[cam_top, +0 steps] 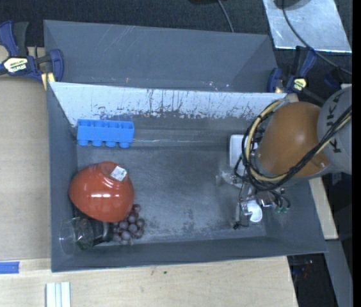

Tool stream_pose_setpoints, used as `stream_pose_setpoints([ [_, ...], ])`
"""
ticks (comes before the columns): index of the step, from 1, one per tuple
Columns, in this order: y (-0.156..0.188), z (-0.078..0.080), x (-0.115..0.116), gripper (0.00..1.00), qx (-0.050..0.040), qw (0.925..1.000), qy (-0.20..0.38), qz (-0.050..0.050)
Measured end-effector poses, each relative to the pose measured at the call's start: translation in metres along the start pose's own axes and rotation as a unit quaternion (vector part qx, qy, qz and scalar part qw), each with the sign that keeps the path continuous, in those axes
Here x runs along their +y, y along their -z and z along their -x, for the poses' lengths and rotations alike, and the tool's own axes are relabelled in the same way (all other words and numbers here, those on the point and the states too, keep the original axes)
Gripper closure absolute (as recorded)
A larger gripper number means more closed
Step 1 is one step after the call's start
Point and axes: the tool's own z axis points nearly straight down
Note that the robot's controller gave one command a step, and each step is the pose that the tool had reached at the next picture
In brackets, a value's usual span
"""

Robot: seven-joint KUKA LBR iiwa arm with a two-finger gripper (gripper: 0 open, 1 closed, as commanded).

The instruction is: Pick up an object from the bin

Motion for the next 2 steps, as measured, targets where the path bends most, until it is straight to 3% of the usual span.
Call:
stream_pose_setpoints([
  [1,0.085,0.029,-0.005,0.0,-0.0082,0.9719,0.235,-0.002],
  [2,0.03,0.023,-0.075,0.0,-0.0023,0.9515,0.308,0.001],
])
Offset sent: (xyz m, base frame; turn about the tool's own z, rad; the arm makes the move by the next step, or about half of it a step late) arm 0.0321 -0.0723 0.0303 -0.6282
